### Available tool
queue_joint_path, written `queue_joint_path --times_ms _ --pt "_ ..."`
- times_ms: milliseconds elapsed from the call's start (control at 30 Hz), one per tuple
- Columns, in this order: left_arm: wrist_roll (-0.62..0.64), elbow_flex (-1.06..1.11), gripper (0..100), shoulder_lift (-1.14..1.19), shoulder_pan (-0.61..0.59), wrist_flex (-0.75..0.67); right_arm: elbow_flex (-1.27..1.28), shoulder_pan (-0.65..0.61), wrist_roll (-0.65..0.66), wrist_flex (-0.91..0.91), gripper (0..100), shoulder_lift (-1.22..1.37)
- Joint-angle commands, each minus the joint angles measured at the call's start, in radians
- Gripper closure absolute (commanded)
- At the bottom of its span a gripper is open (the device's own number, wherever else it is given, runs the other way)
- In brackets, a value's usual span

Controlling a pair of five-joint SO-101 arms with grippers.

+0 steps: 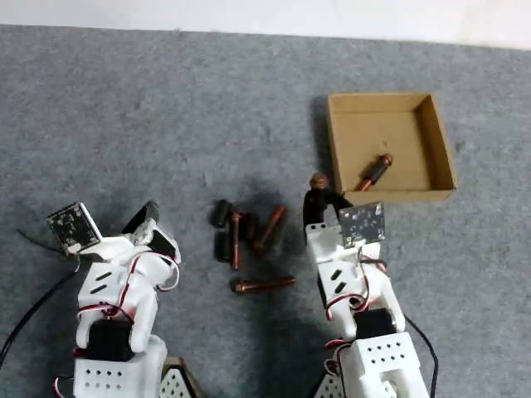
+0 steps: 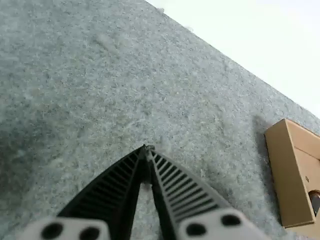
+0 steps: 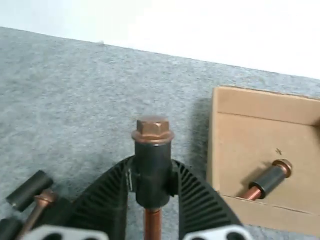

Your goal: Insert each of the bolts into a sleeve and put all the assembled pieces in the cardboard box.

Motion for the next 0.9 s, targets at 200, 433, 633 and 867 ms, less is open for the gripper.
queue_joint_path --times_ms 200,433,633,867 --pt "-0.215 0.001 99 -0.018 0.004 -0.011 -0.008 0.062 -0.008 -0.03 99.5 -0.018" --pt "-0.293 0.013 99 -0.018 0.001 -0.009 -0.131 0.197 0.087 0.053 99.5 0.008" --pt "-0.295 0.031 99 -0.018 0.002 -0.028 -0.503 0.254 0.032 0.143 99.5 0.363" --pt "-0.295 0.059 99 -0.018 0.002 -0.075 -1.03 0.357 -0.176 0.151 99.5 1.03"
